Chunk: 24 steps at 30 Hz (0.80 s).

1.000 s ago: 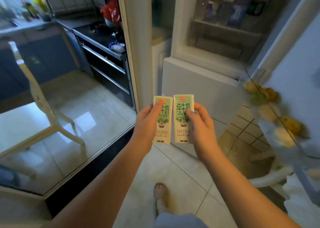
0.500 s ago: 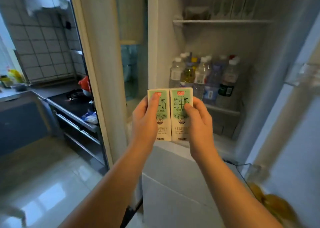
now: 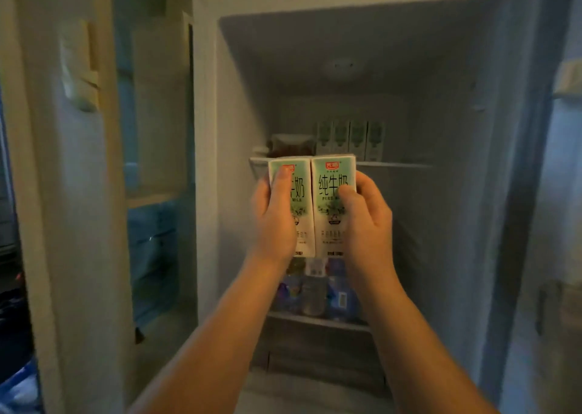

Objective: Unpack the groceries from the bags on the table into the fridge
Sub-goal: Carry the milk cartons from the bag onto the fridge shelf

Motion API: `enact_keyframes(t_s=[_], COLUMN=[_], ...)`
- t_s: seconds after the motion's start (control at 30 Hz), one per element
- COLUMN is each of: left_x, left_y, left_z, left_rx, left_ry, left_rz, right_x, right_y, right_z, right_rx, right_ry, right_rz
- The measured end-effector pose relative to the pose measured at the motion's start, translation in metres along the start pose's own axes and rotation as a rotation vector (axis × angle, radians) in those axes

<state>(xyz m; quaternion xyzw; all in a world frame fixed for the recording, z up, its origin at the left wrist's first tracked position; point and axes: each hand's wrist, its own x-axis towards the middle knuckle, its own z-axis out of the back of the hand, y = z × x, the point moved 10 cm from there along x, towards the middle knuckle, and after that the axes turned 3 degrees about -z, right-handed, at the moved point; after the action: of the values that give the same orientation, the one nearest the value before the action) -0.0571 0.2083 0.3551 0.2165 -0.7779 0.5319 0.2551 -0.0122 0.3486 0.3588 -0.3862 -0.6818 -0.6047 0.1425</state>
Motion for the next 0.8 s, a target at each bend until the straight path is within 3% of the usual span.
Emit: enact_keyframes(t_s=[0.3,0.5,0.8], left_x=[0.127,0.197,0.257], left_y=[0.008,0.018,0.066], left_z=[-0.073,-0.114,-0.145], left_rx=[-0.109,-0.044,0.042], left_ry=[0.208,0.274,0.319], left_rz=[-0.116,-0.180,0.034], right_x=[0.122,0.191,0.264], right_y=[0.012,0.002,-0.043], right_z=[0.012,0.024,0.038], right_rx=[-0.093,-0.182,-0.345], right_ry=[-0.078,-0.167,-0.161], right_rz=[0.144,0.085,-0.142])
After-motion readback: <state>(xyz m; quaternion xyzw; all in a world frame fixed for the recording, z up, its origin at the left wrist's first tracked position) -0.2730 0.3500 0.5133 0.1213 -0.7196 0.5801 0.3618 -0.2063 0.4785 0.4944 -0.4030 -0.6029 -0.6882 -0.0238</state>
